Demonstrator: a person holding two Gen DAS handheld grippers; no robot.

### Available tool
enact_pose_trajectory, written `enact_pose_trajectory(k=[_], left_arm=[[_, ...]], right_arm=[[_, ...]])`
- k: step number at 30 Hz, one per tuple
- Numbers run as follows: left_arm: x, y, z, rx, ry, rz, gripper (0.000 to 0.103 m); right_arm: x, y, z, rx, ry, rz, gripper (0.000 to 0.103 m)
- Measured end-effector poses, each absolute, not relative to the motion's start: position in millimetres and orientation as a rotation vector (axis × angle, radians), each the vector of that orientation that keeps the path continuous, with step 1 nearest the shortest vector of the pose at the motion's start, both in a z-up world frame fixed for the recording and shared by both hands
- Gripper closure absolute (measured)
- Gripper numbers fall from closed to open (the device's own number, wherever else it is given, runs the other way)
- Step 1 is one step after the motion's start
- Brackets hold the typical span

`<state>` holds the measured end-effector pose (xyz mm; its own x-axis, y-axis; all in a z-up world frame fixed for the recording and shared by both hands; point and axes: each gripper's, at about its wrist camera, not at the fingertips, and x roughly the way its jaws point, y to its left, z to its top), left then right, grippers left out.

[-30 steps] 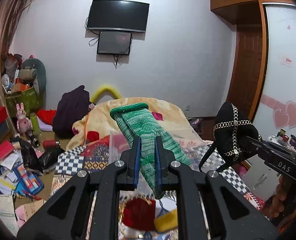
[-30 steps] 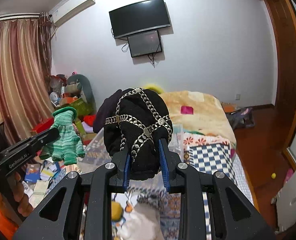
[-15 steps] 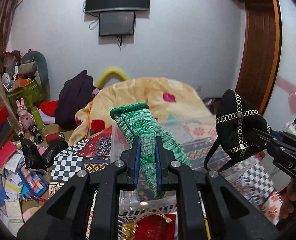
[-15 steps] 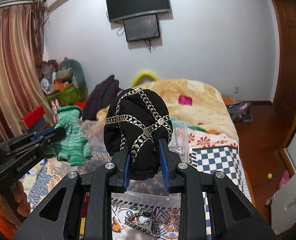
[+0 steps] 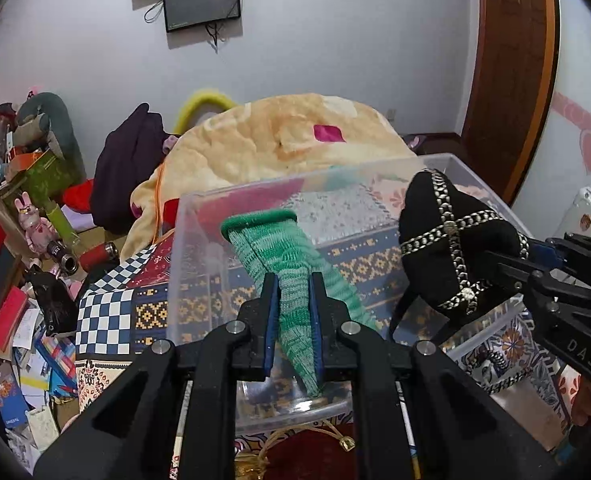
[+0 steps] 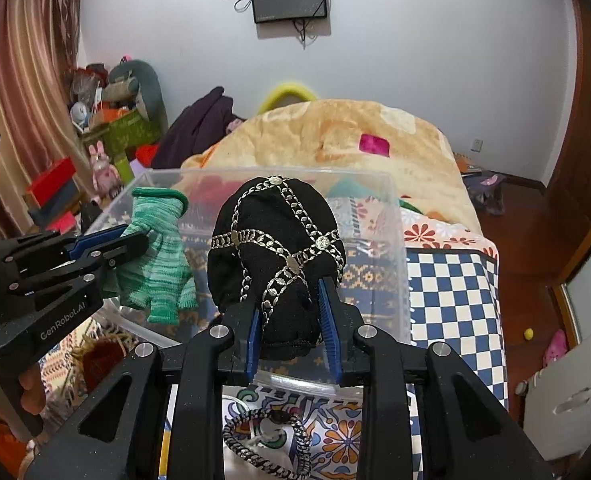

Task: Organize soft objects
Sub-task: 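Carry the glove with the left tool while the right tool carries the cap into the box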

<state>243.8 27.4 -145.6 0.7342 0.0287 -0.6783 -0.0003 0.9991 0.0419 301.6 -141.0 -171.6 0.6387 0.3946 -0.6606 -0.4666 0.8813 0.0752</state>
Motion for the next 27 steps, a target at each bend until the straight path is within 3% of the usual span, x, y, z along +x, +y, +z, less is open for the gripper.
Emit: enact_pose_trajectory(k=[6,12,21,27], left_arm=[[242.7,24.0,-146.2,0.036,0.763,0.005,0.09],[233.1,25.2,-136.2,0.037,0.735,0.005,0.071],[192.5,30.5,-99.7,0.005,0.611,0.009,0.058],[158.0,30.6,-85.3,-0.018,0.56,-0.022,0.047]], right_arm=[[302.6,-139.8,-173.5,-0.115,0.758,0.492,0.073],[294.3,-148.1,-162.4,-0.092,0.737,0.508,0.062],[263.5,-167.0,-130.8,-0.059,0.619,0.507,0.041],[240.3,-180.6,-121.9,-0.043,0.57,0.514,0.038]])
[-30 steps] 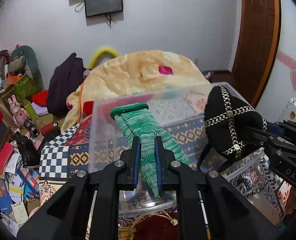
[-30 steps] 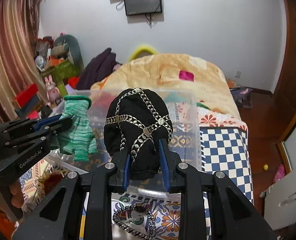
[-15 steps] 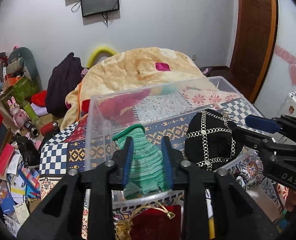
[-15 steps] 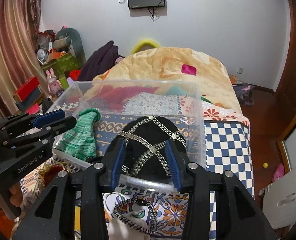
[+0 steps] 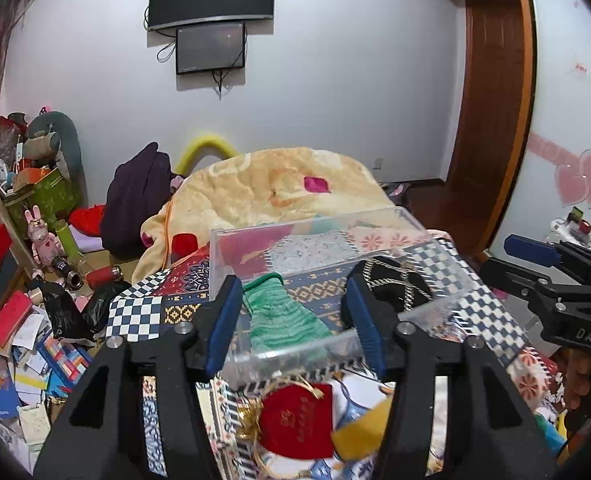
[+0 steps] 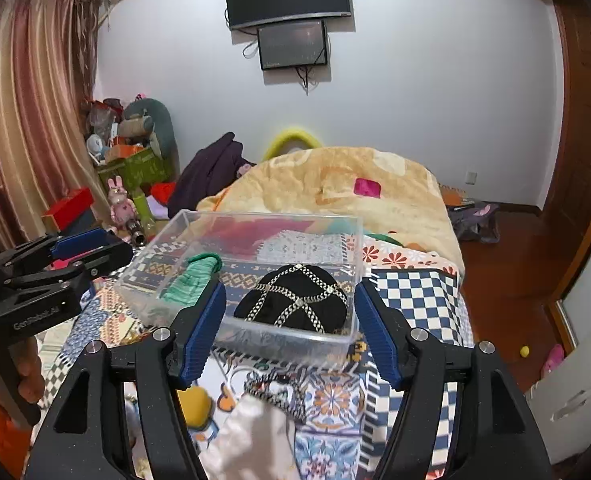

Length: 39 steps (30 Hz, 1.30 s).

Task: Organize soft objects
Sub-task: 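Carry the glove with the left tool while the right tool carries the cap into the box, then grasp the yellow sponge with the left tool while the right tool grasps the black-and-white cord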

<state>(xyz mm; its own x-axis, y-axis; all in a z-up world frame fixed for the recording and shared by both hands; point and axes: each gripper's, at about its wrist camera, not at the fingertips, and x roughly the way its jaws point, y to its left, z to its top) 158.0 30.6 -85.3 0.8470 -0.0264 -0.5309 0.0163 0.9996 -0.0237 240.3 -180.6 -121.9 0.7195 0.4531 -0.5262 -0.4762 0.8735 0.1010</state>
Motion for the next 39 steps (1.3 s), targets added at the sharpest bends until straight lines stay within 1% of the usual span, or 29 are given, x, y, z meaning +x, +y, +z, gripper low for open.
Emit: enact_pose_trajectory(k=[2,4,10,18,20,23,25,26,28,29,31,33,36,39], left_arm=[[149.9,28.6,-85.4,-0.018,0.555,-0.031,0.045],[141.8,24.7,-88.0,-0.022,0.559,-0.045,0.04],[126.8,10.1,-108.4,-0.008,0.613,-0.085,0.039],[127.0,-8.4,-150.9,-0.032,0.734,-0.122,0.039],[128.3,-11.2,-158.1,-0.043,0.754,-0.129,0.039],[133.2,-15.6,-168.6,-0.056,0.789,-0.146,0.039],[136.4,-19.1,-175.1,-0.056,0.808,-0.149,0.039],[137.7,-20.8,-177.6,-0.057,0.815,-0.151,0.039],[140.3,-23.0,-183.2,-0.059,0.828,-0.155,0.039],[141.8,-23.6,-185.7,-0.059,0.833,-0.155,0.039],[145.5,-23.5,-191.4,-0.067,0.847,-0.157,0.039],[148.0,-21.6,-195.2,-0.083,0.856,-0.158,0.039],[151.4,-19.5,-197.7,-0.106,0.857,-0.163,0.04],[151.8,-17.1,-197.2,-0.122,0.854,-0.169,0.046]], right_arm=[[233.0,-183.6,-123.6,-0.037,0.566,0.517,0.037],[227.4,-186.1,-127.8,-0.04,0.57,0.519,0.036],[216.3,-188.1,-148.1,-0.061,0.617,0.519,0.036],[232.8,-184.0,-183.1,-0.073,0.723,0.523,0.036],[234.3,-183.7,-188.6,-0.069,0.739,0.529,0.037],[238.7,-181.2,-199.0,-0.07,0.767,0.546,0.046],[240.7,-178.7,-204.5,-0.076,0.783,0.552,0.055],[240.7,-177.7,-206.3,-0.075,0.789,0.554,0.057],[244.0,-176.5,-209.4,-0.07,0.803,0.565,0.066],[245.3,-175.9,-210.6,-0.066,0.808,0.574,0.068],[246.2,-174.9,-211.8,-0.065,0.812,0.584,0.077],[246.5,-174.9,-211.9,-0.067,0.807,0.587,0.081],[244.2,-175.8,-210.7,-0.064,0.793,0.59,0.089],[245.0,-177.1,-208.6,-0.056,0.784,0.593,0.091]])
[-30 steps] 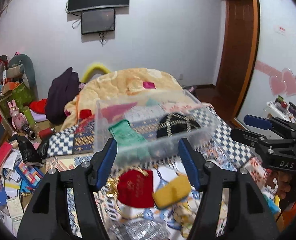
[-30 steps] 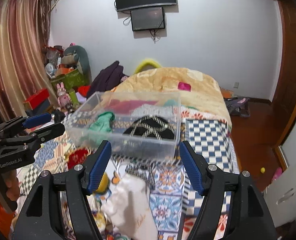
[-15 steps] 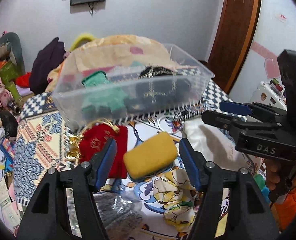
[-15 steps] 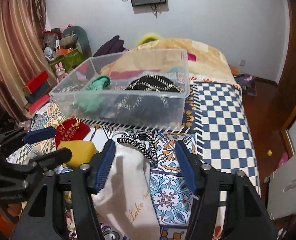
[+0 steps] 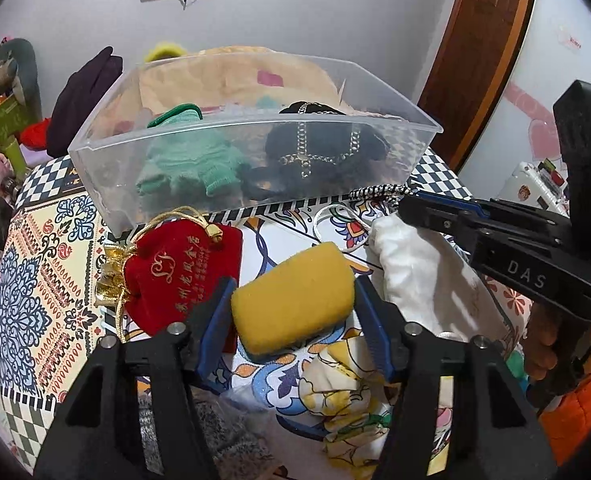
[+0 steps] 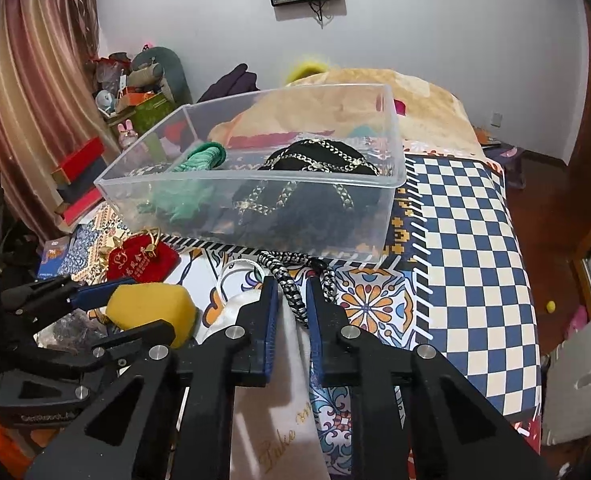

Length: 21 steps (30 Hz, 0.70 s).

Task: Organize soft objects
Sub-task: 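Grasp the yellow sponge with the left tool while the right tool grasps the black-and-white cord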

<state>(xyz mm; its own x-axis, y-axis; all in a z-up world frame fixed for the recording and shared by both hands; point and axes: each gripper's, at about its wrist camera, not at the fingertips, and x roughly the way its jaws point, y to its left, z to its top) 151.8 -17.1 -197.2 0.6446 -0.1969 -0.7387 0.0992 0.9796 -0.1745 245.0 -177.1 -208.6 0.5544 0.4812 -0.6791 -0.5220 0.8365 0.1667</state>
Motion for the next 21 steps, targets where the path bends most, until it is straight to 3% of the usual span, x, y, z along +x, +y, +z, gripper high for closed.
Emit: enact_pose_trajectory(k=[21], left_arm=[[128.4,16.2,-108.0,-0.128,0.612,-0.106,0.05]], right_arm=[[222.8,-183.2,-142.5,-0.071,0.558,0.604,0.096]])
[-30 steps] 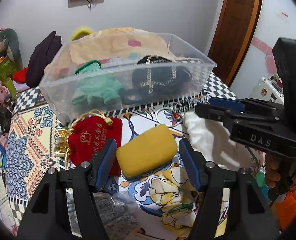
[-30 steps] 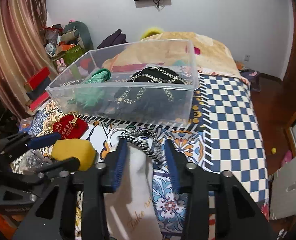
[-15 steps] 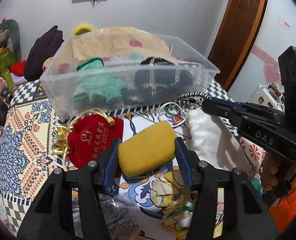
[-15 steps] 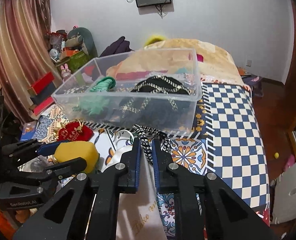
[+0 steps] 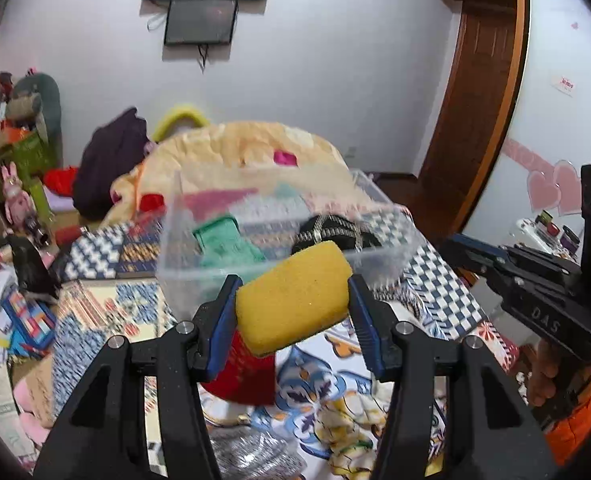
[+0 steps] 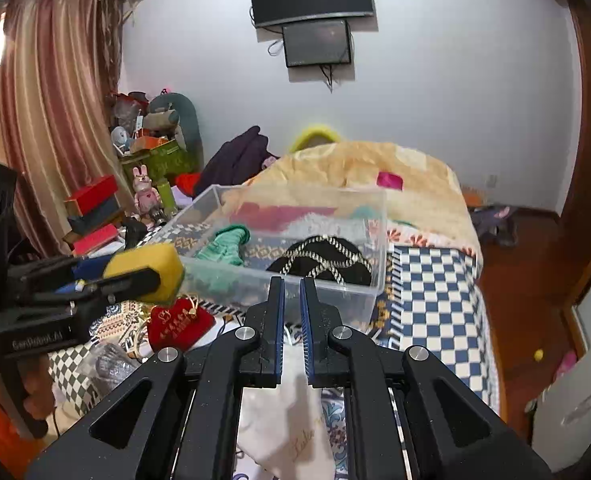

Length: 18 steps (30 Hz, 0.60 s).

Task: Organize soft objects
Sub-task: 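Grasp the yellow sponge with the left tool while the right tool grasps the black-and-white cord, then lower the sponge into the box with the left tool while the right tool drops the cord in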

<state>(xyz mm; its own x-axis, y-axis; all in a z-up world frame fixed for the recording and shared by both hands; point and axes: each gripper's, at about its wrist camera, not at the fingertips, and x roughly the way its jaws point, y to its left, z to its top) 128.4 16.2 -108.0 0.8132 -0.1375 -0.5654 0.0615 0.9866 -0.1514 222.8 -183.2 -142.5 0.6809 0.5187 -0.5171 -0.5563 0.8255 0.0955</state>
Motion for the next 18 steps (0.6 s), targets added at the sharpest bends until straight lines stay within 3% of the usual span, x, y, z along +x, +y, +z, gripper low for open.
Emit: enact_pose_trajectory(k=[5,9,16,18], left_arm=[[130.2,22.0,-97.0,-0.128,0.584,-0.095,0.05],[134.3,25.4,-98.8,-0.117,0.589,-0.073,0.05],[141.8,34.7,-109.5,-0.12,0.612,-0.053,0.05],[144.9,37.7,-112.6,-0.118,0.617,-0.047,0.05]], right_arm=[[239.2,-179.5,-159.6,-0.09,0.645,0.596,0.092],[250.6,-172.0,-185.5,-0.125,0.723,0.589,0.076],[266.6,-173.3,-214.1,-0.097,0.801,0.564,0.075],[268.0,-176.3,-214.8,-0.087,0.804,0.568,0.082]])
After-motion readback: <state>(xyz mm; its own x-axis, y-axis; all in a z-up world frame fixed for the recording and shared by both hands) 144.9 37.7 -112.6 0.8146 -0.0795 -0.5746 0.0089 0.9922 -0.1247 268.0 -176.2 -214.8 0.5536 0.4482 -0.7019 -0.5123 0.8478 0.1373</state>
